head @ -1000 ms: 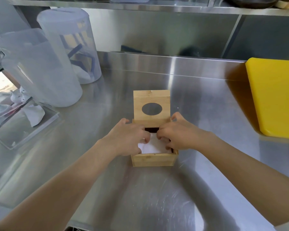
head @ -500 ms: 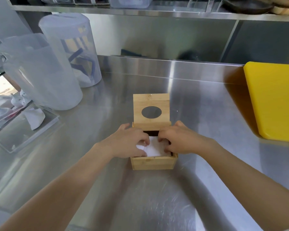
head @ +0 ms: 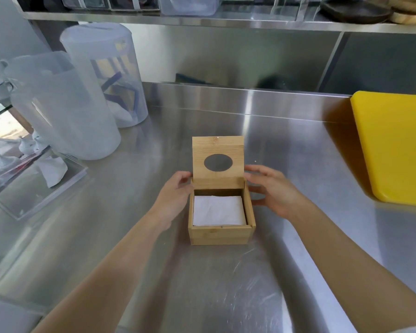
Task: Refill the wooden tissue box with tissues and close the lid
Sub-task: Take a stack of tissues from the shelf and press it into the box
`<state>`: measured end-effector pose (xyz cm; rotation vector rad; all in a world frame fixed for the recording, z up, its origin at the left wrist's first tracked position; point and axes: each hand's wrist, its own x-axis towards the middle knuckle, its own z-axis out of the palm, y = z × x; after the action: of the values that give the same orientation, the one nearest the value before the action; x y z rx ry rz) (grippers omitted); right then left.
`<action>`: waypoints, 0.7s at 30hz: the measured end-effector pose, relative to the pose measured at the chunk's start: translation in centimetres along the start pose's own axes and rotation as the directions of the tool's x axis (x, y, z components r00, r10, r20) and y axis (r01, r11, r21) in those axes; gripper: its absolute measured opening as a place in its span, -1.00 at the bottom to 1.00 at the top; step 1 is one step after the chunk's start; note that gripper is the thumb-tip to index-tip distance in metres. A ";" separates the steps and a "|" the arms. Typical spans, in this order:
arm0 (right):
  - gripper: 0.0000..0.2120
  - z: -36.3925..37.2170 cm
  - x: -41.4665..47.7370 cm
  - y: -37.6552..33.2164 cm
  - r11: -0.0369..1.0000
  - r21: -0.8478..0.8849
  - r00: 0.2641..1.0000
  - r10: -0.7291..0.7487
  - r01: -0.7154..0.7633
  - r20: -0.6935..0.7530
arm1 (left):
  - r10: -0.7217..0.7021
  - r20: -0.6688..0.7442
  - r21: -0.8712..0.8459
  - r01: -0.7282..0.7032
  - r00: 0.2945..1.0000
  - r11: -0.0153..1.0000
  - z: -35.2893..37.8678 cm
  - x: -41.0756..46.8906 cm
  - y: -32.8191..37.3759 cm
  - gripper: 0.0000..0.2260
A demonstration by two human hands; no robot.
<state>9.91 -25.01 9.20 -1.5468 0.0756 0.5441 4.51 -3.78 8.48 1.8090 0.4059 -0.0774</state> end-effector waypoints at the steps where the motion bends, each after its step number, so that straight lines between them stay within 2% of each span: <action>1: -0.79 0.2 0.0 0.0 1.000 0.020 1.000 -0.005 0.004 0.020 | 0.004 0.011 -0.020 -0.004 1.000 1.000 0.3 -0.1 0.1 -0.79; 9: -0.79 0.8 0.4 -0.2 0.998 0.021 0.998 -0.061 0.062 -0.021 | -0.049 -0.034 -0.173 0.042 0.998 0.984 1.0 -0.4 0.4 -0.82; 15: -0.78 0.9 0.0 0.5 0.987 0.056 0.988 -0.150 0.151 -0.026 | -0.062 -0.058 -0.251 0.045 0.996 0.967 1.1 -0.4 0.5 -0.75; 21: -0.70 0.9 0.4 0.3 0.990 0.086 0.992 -0.111 0.116 -0.063 | -0.163 -0.015 -0.395 0.144 0.986 0.907 0.1 0.0 0.9 -0.81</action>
<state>9.89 -24.07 8.86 -1.4695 0.0555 0.4009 4.82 -4.01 9.26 1.3810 0.5567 -0.0574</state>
